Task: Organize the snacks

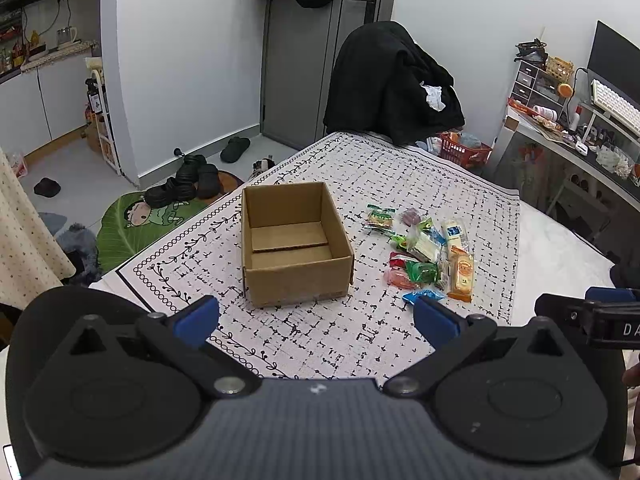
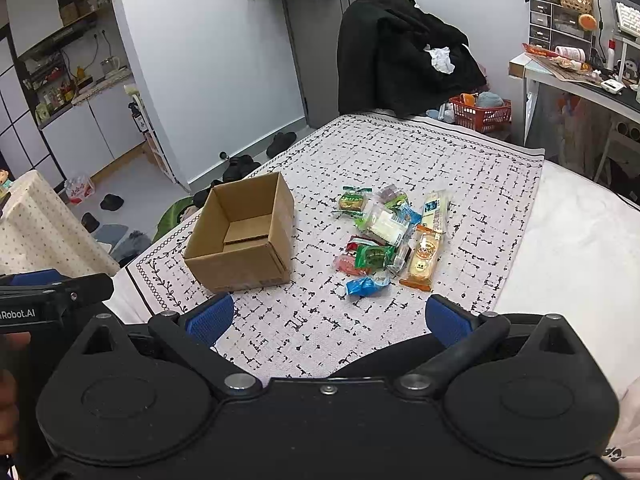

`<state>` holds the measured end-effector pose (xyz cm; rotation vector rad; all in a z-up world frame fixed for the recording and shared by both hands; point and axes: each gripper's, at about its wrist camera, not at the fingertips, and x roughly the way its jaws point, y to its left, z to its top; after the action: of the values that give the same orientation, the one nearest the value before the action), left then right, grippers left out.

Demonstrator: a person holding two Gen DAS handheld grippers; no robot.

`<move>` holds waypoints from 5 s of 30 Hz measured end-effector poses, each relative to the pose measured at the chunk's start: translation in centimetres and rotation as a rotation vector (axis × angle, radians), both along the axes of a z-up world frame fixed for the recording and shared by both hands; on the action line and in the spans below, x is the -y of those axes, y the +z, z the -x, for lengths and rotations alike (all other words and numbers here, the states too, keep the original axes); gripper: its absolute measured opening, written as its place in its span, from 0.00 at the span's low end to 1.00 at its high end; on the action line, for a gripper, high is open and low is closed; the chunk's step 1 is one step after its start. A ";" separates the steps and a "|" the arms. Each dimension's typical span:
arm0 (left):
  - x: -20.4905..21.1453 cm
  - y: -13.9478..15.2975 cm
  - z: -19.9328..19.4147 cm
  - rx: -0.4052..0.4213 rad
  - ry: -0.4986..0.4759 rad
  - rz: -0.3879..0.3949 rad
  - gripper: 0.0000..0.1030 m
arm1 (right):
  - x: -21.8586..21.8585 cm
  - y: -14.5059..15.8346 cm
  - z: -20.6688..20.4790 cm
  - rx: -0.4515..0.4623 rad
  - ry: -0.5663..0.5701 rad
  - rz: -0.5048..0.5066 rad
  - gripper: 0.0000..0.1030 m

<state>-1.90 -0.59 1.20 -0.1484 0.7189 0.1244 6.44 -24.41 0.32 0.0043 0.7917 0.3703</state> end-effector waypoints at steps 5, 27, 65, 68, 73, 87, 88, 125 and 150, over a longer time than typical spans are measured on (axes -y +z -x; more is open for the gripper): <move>0.1 -0.3 -0.7 -0.010 0.001 0.007 1.00 | 0.2 -0.2 -0.3 0.012 0.002 -0.011 1.00; 2.3 -2.5 -5.2 -0.034 0.010 0.042 1.00 | 1.8 -2.1 -5.0 -0.016 0.012 -0.065 1.00; 8.6 -9.8 -16.1 -0.167 -0.035 0.092 0.98 | 7.7 -11.7 -15.6 -0.277 -0.168 -0.157 0.77; 9.0 -10.2 -16.8 -0.170 -0.041 0.100 0.98 | 8.2 -12.5 -16.2 -0.310 -0.176 -0.186 0.77; 10.1 -11.6 -18.1 -0.198 -0.070 0.145 0.98 | 8.3 -13.9 -17.3 -0.362 -0.185 -0.201 0.71; 11.7 -16.8 -22.6 -0.314 -0.069 0.175 0.84 | 9.6 -17.4 -21.2 -0.444 -0.252 -0.287 0.67; 11.6 -17.3 -23.0 -0.326 -0.064 0.184 0.84 | 9.6 -17.6 -21.5 -0.445 -0.257 -0.290 0.67; 9.4 -17.8 -24.2 -0.332 -0.015 0.264 0.30 | 5.6 -19.3 -25.0 -0.371 -0.255 -0.033 0.34; 1.6 -7.5 -20.5 -0.113 0.052 0.330 0.29 | 0.2 -8.6 -18.8 -0.216 -0.149 -0.072 0.34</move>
<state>18.56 -2.15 -6.30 -0.4790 0.8450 0.0631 25.27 -24.65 -8.31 0.1722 0.9851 0.2592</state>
